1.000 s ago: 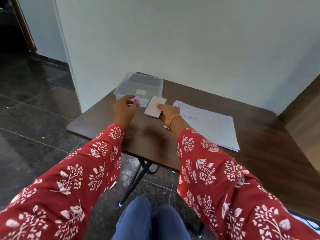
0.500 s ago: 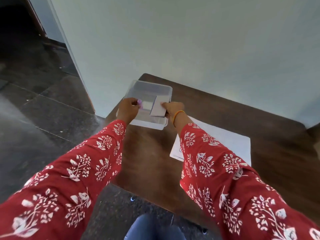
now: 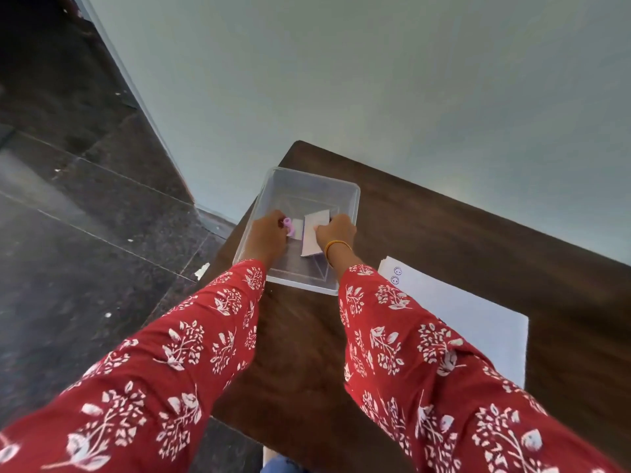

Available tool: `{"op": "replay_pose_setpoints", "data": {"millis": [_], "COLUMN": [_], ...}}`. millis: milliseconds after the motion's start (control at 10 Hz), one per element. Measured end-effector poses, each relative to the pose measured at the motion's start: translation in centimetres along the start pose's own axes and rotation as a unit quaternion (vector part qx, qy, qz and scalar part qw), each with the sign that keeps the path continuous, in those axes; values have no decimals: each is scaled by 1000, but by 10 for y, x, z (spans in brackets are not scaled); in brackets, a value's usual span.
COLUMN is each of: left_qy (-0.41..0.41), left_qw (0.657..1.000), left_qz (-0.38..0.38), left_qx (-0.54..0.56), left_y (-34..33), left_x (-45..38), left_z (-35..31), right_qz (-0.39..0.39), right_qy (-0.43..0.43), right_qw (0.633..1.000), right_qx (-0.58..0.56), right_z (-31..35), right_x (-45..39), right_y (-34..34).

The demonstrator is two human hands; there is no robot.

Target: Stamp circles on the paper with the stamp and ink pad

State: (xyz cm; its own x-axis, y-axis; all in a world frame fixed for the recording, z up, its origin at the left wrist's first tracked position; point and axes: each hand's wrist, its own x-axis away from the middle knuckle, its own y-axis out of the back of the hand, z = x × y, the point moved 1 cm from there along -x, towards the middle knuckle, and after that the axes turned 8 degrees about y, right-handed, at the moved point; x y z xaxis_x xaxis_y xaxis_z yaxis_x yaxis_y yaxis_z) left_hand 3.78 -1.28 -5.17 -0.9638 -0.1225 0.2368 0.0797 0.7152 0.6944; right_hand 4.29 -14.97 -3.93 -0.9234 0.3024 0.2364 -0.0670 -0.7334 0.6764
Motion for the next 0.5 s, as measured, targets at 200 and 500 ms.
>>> {"op": "replay_pose_setpoints", "data": {"millis": [200, 500], "left_qy": [-31, -123], "left_qw": [999, 984], "left_qz": [-9, -14], "left_qx": [-29, -127], "left_y": [2, 31], "left_x": [-8, 17], "left_z": [-4, -33], "right_qz": [-16, 11], "right_qy": [17, 94], "right_qw": [992, 979], "right_qx": [127, 178], "right_z": [7, 29], "right_x": [-3, 26], "right_y": [1, 39]}}
